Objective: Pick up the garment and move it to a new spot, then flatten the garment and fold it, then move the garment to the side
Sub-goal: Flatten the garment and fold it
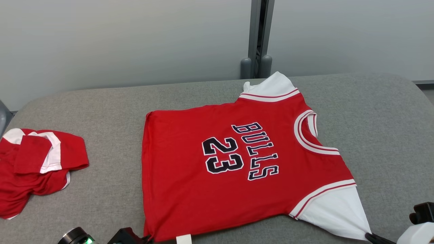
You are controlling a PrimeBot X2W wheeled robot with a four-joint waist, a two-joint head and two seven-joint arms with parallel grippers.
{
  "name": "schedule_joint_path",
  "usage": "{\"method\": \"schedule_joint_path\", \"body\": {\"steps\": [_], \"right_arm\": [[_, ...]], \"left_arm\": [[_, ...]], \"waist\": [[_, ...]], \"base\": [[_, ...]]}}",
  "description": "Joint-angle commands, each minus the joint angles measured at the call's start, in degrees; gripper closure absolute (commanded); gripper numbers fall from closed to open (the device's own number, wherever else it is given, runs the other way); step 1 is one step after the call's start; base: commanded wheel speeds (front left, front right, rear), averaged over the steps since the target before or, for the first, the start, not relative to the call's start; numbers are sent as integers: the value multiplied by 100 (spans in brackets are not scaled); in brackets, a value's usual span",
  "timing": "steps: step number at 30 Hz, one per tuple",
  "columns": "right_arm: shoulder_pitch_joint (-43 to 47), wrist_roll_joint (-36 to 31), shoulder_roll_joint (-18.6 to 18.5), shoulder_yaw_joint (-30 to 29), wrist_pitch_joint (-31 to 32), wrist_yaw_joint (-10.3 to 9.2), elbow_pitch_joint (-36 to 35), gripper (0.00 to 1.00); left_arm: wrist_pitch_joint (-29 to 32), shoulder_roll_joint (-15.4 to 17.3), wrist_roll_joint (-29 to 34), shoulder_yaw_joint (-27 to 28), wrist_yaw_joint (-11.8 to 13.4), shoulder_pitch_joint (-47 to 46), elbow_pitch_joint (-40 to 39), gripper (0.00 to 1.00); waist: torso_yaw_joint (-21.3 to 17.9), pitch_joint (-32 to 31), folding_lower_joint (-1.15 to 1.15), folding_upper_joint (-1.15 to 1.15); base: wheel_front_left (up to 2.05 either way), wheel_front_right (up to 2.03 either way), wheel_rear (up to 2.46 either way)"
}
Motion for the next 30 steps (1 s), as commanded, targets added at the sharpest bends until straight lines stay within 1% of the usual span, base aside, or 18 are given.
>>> {"method": "schedule_joint_path", "body": {"steps": [1, 4, 5, 8, 9, 11, 14, 18, 22, 27, 30], "right_arm": [[184, -124, 25, -157, 223, -3, -179, 100], [396, -284, 143, -513, 573, -4, -526, 100], [556, -403, 247, -716, 873, -3, -749, 100], [737, -575, 410, -1011, 1323, -3, -1096, 100], [877, -696, 547, -1204, 1613, -3, -1350, 100], [1002, -850, 684, -1411, 1873, -3, -1565, 100], [1137, -1027, 873, -1622, 2250, -3, -1922, 100], [1264, -1240, 1043, -1915, 2739, -3, -2396, 100], [1235, -1313, 1078, -2077, 2873, -3, -2578, 100], [1015, -1321, 1108, -2154, 2709, -3, -2774, 100], [853, -1350, 1113, -2144, 2610, -3, -2769, 100]], "left_arm": [[116, 103, -105, -2, -39, 95, -140, 100], [360, 228, -281, -56, -88, 183, -405, 100], [524, 323, -410, -90, -123, 230, -566, 100], [766, 436, -605, -187, -157, 289, -803, 100], [908, 499, -740, -245, -185, 304, -961, 100], [1060, 563, -868, -300, -187, 360, -1076, 100], [1246, 637, -1033, -381, -196, 396, -1230, 100], [1339, 733, -1176, -426, -214, 348, -1370, 100], [1367, 786, -1229, -434, -219, 312, -1415, 100], [1252, 799, -1254, -329, -196, 214, -1439, 100], [1147, 770, -1289, -219, -111, 141, -1389, 100]], "waist": [[7, 3, 0, 0], [14, 11, 0, 0], [21, 13, 0, 0], [30, 23, 0, 0], [38, 28, 0, 0], [45, 34, 0, 0], [49, 36, 0, 0], [57, 38, 0, 0], [62, 34, 0, 0], [77, 43, 0, 0], [84, 64, 0, 0]], "base": [[0, 0, 0], [0, 0, 0], [0, 0, 0], [0, 0, 0], [0, 0, 0], [0, 0, 0], [0, 0, 0], [0, 0, 0], [0, 0, 0], [0, 0, 0], [0, 0, 0]]}}
